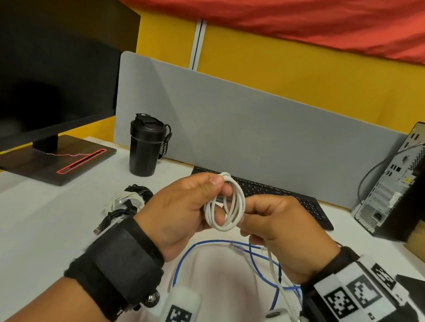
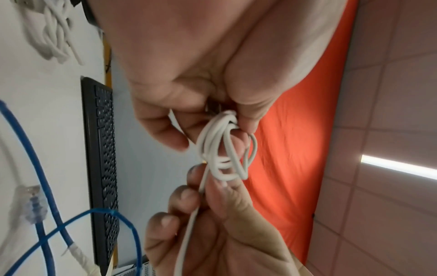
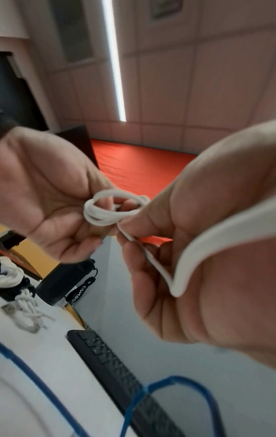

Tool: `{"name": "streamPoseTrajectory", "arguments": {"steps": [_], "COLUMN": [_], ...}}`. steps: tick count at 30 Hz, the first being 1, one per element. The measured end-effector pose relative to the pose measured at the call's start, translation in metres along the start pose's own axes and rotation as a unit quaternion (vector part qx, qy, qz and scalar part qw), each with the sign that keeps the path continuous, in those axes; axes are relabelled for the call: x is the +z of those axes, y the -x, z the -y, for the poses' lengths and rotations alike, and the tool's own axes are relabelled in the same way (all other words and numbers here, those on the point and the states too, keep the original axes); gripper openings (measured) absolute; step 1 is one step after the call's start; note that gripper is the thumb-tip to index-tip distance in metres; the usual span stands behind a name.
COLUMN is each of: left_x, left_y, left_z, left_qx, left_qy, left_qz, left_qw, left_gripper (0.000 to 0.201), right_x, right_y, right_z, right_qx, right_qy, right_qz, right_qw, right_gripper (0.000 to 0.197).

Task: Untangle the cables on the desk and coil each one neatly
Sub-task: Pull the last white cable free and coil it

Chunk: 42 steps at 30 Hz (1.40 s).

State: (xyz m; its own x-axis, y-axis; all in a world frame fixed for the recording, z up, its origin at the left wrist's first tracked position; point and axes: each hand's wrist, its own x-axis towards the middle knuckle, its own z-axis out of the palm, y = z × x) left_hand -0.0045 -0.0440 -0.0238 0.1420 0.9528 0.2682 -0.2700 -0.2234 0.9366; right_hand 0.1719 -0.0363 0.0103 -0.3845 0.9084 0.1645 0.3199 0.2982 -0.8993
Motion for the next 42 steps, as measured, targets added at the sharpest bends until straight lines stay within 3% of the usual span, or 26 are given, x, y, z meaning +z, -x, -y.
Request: {"name": "streamPoseTrajectory", "arguments": {"steps": [2,4,7,9,11,14,18,20,22,25,26,28,31,32,37,40,42], "left_x": [0.0,0.0,0.003,0.006,0.01,0.01,0.011,0.013,0.014,0.006,0.002,-0.004,-0.01,-0.014,-0.039,-0.035,-0.03], "left_y": [0.0,0.0,0.0,0.0,0.001,0.001,0.001,0.002,0.003,0.003,0.002,0.0,-0.001,-0.001,-0.004,-0.005,-0.006], "left_z": [-0.001,0.0,0.001,0.001,0.002,0.002,0.004,0.005,0.003,-0.004,-0.006,-0.008,-0.008,-0.009,-0.015,-0.015,-0.014], "left_qx": [0.002,-0.003,-0.017,-0.021,-0.026,-0.045,-0.061,-0.057,-0.04,0.007,0.02,0.044,0.06,0.063,0.066,0.066,0.052], "left_qy": [-0.037,-0.055,-0.046,-0.016,0.04,0.111,0.133,0.107,0.058,-0.06,-0.106,-0.204,-0.271,-0.264,-0.196,-0.166,-0.09], "left_qz": [-0.03,-0.053,-0.078,-0.087,-0.094,-0.104,-0.104,-0.098,-0.088,-0.07,-0.065,-0.055,-0.056,-0.066,-0.121,-0.102,-0.088], "left_qw": [0.999,0.997,0.996,0.996,0.994,0.987,0.984,0.988,0.994,0.996,0.992,0.976,0.959,0.96,0.971,0.979,0.991], "left_gripper": [0.029,0.03,0.031,0.029,0.028,0.029,0.028,0.026,0.027,0.03,0.03,0.029,0.031,0.032,0.029,0.025,0.023], "right_x": [-0.003,-0.004,0.002,0.011,0.02,0.028,0.029,0.029,0.03,0.017,0.011,0.006,0.011,0.01,-0.031,-0.046,-0.049], "right_y": [0.002,0.004,0.011,0.014,0.013,0.013,0.008,0.007,0.005,-0.001,-0.003,-0.005,-0.009,-0.01,-0.019,-0.021,-0.024], "right_z": [0.001,0.003,0.013,0.02,0.021,0.023,0.021,0.02,0.023,0.034,0.036,0.038,0.034,0.033,0.04,0.045,0.043], "right_qx": [0.019,-0.007,-0.167,-0.237,-0.246,-0.269,-0.247,-0.209,-0.169,-0.094,-0.084,-0.087,-0.084,-0.076,-0.058,-0.099,-0.123], "right_qy": [-0.013,0.014,0.186,0.287,0.35,0.445,0.511,0.546,0.541,0.339,0.282,0.34,0.554,0.571,0.451,0.442,0.424], "right_qz": [-0.009,-0.085,-0.223,-0.206,-0.19,-0.227,-0.242,-0.24,-0.214,-0.195,-0.205,-0.191,-0.144,-0.134,-0.142,-0.155,-0.197], "right_qw": [1.0,0.996,0.942,0.905,0.884,0.823,0.787,0.775,0.795,0.915,0.933,0.917,0.816,0.806,0.879,0.878,0.875], "right_gripper": [0.021,0.019,0.009,0.007,0.013,0.027,0.049,0.048,0.034,0.026,0.025,0.014,0.003,0.006,0.015,0.017,0.013]}}
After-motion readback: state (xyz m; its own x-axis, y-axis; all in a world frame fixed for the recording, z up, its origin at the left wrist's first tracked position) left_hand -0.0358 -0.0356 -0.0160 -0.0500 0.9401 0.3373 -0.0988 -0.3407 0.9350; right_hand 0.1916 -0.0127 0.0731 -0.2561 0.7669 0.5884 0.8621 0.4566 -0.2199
